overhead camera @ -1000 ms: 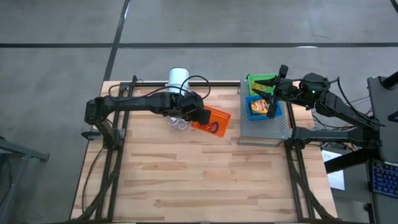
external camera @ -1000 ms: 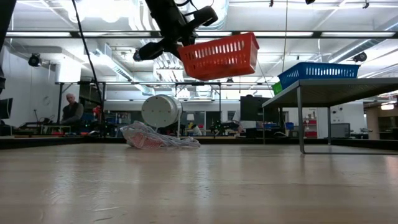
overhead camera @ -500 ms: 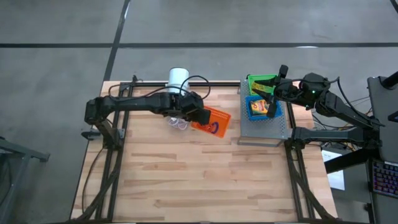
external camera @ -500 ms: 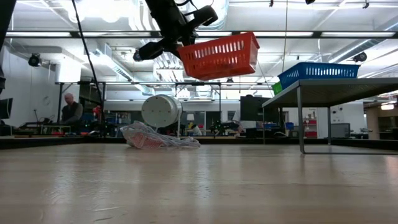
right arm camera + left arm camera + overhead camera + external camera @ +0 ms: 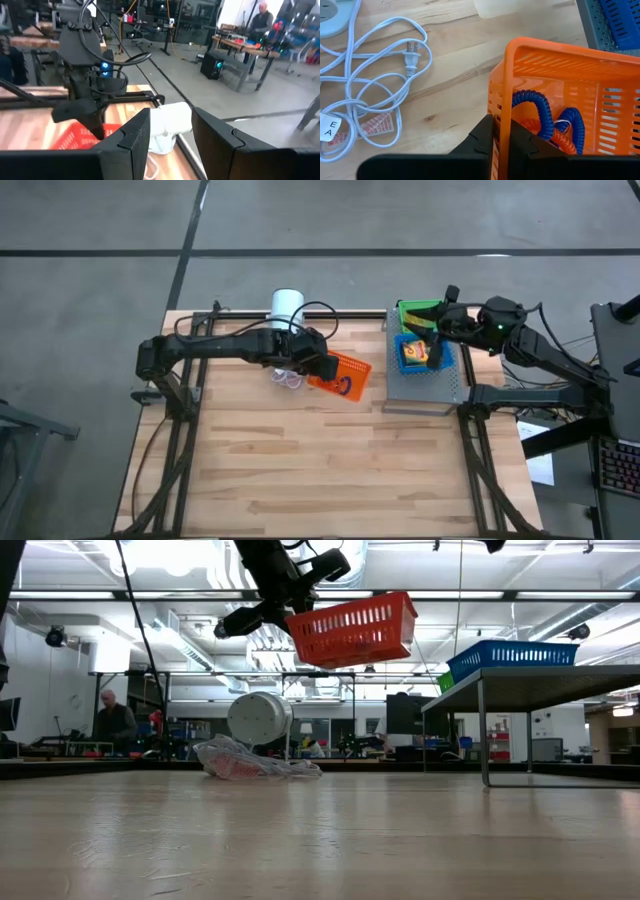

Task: Pick & Place Office Desk Supplies
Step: Put the orange bin filled with spring keychains on the shelf

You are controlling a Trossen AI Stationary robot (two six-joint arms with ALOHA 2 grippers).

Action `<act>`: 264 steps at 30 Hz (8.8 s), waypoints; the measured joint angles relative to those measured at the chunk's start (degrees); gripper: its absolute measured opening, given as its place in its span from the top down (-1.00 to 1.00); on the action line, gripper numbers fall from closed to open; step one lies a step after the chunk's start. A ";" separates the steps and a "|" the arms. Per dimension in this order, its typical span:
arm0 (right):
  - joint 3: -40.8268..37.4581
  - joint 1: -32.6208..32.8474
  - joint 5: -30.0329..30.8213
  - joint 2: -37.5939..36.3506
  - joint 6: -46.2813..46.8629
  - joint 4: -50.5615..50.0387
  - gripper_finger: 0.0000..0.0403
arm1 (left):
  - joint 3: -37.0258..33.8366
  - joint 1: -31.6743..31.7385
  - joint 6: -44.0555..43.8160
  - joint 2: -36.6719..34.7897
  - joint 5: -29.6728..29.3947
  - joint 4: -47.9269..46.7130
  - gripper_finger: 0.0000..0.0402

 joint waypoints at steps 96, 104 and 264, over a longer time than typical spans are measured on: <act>21.60 20.06 5.73 40.07 -42.52 -36.63 0.75 | 0.17 0.26 2.62 0.00 3.11 1.05 0.86; 21.57 20.06 5.49 40.13 -42.77 -37.73 0.87 | 0.17 0.26 3.28 0.00 3.04 2.04 0.86; 28.52 41.16 13.91 39.51 -21.82 -64.04 0.89 | 0.02 0.35 8.17 -22.16 -14.18 0.20 -0.06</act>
